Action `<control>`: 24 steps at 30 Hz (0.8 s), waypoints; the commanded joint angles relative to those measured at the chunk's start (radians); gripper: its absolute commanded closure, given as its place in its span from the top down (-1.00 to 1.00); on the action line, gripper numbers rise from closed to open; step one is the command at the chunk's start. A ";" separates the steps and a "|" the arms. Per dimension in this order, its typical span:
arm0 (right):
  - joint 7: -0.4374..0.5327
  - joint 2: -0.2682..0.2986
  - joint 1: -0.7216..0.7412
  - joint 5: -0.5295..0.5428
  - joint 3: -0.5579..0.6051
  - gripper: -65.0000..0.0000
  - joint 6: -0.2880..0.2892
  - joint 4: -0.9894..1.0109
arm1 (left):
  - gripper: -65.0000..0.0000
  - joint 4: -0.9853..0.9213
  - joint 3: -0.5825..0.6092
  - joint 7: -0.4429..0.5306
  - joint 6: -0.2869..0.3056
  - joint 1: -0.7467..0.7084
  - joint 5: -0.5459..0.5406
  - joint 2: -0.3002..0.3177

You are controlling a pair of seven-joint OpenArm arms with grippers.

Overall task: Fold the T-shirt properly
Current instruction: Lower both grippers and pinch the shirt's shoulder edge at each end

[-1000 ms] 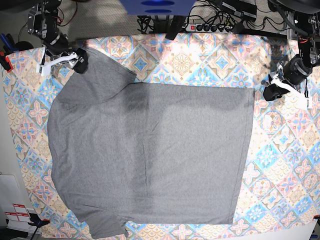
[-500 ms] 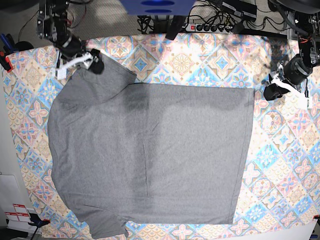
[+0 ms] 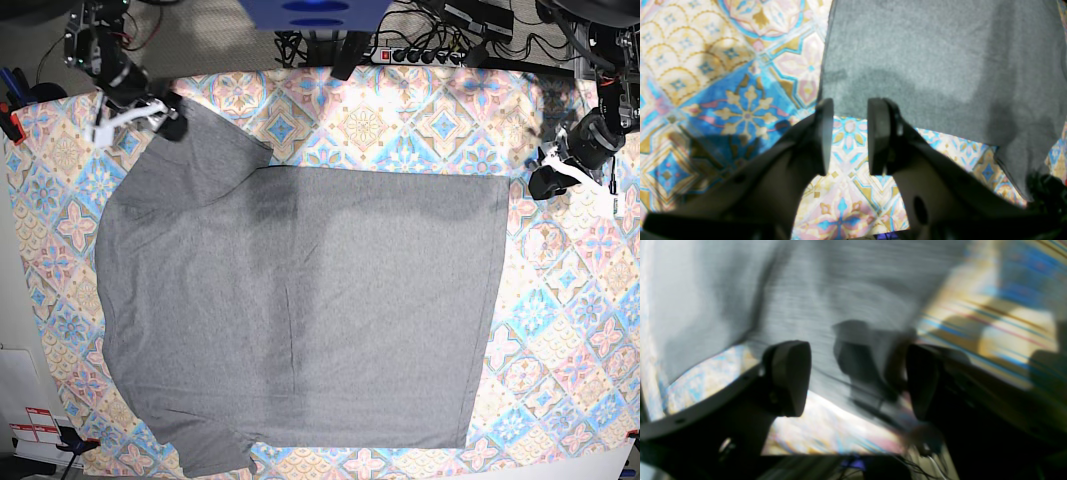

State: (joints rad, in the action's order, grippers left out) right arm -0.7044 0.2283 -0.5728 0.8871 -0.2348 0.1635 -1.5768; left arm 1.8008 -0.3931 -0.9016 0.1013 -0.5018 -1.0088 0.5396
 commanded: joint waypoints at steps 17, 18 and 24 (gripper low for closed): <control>-0.004 0.009 -0.017 -0.059 0.038 0.36 -0.003 -0.024 | -0.47 0.018 -0.011 0.014 0.002 0.001 -0.011 0.018; -0.004 0.009 -0.010 -0.059 0.047 0.36 -0.003 -0.007 | -0.47 0.018 -0.011 0.014 0.002 0.001 -0.011 0.018; -0.001 0.009 0.086 -0.061 0.131 0.36 -0.003 0.097 | -0.47 0.018 -0.011 0.014 0.002 0.001 -0.011 0.018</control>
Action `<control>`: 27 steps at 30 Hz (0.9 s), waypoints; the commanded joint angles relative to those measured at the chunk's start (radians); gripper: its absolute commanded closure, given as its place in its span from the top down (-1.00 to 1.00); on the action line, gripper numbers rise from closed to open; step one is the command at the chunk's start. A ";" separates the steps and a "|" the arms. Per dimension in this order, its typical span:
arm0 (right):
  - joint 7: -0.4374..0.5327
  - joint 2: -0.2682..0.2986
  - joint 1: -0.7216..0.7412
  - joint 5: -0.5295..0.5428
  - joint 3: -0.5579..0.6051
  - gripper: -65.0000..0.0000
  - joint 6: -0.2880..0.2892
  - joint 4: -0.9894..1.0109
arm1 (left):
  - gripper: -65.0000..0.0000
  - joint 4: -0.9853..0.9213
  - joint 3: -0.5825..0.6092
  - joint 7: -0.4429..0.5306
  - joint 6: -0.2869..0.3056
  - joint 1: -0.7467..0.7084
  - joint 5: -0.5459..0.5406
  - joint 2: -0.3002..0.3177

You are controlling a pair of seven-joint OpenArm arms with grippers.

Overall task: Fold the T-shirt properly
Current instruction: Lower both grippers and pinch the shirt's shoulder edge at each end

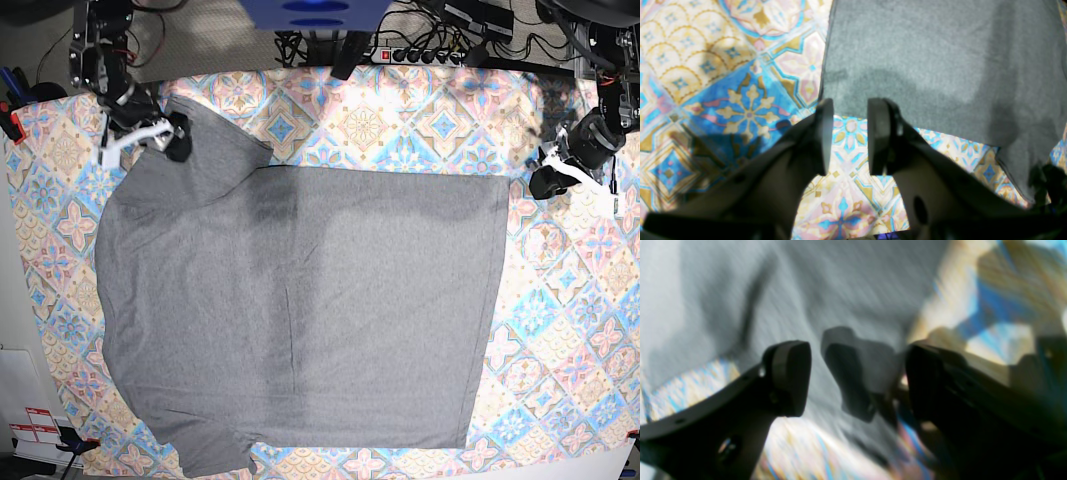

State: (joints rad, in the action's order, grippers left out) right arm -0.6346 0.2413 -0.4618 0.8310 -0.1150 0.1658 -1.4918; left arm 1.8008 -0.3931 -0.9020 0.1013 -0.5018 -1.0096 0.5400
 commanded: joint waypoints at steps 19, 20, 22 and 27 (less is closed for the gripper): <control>-0.044 -0.004 -0.048 -0.005 0.042 0.36 -0.005 0.013 | -0.47 -0.161 -0.005 0.014 0.223 0.098 0.061 0.044; -0.044 -0.004 -0.048 -0.005 0.042 0.36 -0.005 0.013 | -0.47 -0.195 -0.005 0.014 0.262 0.111 0.061 0.041; -0.046 -0.004 -0.048 -0.005 0.044 0.36 -0.005 0.013 | -0.46 -0.247 -0.005 0.014 0.332 0.131 0.061 0.041; -0.046 -0.004 -0.050 -0.005 0.047 0.36 -0.005 0.013 | -0.45 -0.401 -0.005 0.014 0.390 0.187 0.059 0.039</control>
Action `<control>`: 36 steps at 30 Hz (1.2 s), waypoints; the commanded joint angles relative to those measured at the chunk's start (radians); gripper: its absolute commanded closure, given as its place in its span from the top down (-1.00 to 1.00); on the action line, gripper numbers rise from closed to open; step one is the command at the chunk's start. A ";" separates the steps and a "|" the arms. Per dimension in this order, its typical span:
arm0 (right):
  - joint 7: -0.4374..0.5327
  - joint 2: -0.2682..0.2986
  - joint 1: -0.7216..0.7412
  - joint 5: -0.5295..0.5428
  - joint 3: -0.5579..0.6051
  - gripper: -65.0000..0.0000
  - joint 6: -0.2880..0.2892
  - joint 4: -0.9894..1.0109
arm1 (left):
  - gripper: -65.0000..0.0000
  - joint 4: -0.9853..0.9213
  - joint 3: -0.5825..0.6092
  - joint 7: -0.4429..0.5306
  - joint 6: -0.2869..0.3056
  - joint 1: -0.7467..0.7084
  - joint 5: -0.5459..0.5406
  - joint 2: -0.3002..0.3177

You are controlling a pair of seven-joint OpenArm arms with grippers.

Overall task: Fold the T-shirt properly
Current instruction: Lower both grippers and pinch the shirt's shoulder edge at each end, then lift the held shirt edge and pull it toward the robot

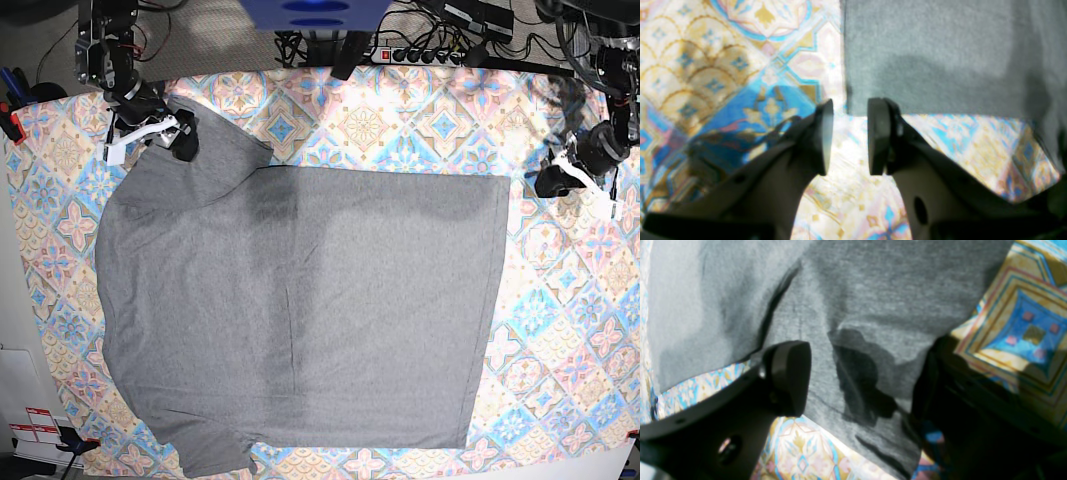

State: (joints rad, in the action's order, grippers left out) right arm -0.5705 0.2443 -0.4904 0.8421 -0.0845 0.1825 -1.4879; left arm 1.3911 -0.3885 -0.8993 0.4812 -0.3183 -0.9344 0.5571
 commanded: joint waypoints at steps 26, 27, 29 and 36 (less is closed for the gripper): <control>-0.108 -0.006 -0.070 -0.017 0.010 0.36 -0.022 -0.059 | -0.44 -0.393 0.310 -0.034 0.196 0.296 0.081 -0.035; -0.110 -0.006 -0.070 -0.017 0.010 0.36 -0.022 -0.066 | -0.44 -0.393 0.319 -0.042 0.212 0.296 0.081 -0.036; -0.110 -0.006 -0.070 -0.017 0.010 0.36 -0.022 -0.063 | -0.44 -0.394 0.322 -0.044 0.217 0.296 0.087 -0.061; -0.110 -0.006 -0.063 -0.059 0.010 0.36 -0.022 -0.063 | -0.45 -0.394 0.323 -0.042 0.217 0.295 0.087 -0.073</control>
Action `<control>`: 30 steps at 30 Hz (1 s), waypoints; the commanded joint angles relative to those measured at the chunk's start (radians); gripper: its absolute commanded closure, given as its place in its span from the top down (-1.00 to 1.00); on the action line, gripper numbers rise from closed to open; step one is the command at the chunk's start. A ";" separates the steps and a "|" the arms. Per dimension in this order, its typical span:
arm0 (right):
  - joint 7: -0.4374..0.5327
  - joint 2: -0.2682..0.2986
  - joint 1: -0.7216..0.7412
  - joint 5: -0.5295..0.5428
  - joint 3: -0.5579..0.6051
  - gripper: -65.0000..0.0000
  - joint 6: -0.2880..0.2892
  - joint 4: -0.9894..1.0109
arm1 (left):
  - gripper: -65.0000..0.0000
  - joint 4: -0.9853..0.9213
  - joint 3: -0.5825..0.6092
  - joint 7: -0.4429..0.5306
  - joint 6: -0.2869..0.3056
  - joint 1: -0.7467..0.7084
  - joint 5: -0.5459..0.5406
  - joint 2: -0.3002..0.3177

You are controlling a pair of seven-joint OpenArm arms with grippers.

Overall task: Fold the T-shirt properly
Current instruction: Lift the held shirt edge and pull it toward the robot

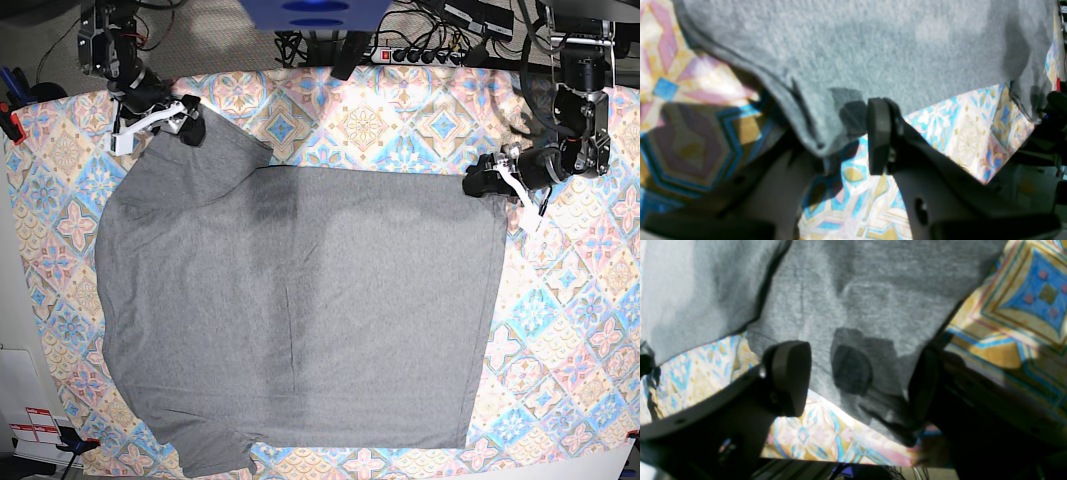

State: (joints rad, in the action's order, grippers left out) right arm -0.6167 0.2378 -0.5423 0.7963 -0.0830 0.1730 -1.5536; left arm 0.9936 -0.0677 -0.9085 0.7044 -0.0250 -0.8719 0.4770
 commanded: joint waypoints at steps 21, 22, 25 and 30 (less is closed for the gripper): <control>-0.068 0.001 0.020 -0.021 0.012 -0.63 -0.013 0.020 | -0.77 0.003 0.006 -0.007 -0.006 0.043 0.247 -0.062; -0.068 0.001 0.020 -0.021 0.013 -0.72 -0.013 0.029 | -0.82 0.003 0.007 -0.007 -0.006 0.043 0.256 -0.062; -0.068 0.001 0.020 -0.021 0.016 -0.83 -0.013 0.068 | -0.95 0.003 0.053 -0.005 -0.006 0.043 0.277 -0.059; -0.068 0.001 0.021 -0.021 0.016 -0.93 -0.013 0.077 | -1.00 0.003 0.070 0.042 -0.006 0.024 0.279 -0.059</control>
State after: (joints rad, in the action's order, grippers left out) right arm -0.6205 0.2398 -0.5125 0.7971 -0.0784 0.1753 -1.4841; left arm 1.0004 -0.0082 -0.8021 0.7078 0.0189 -0.6537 0.4187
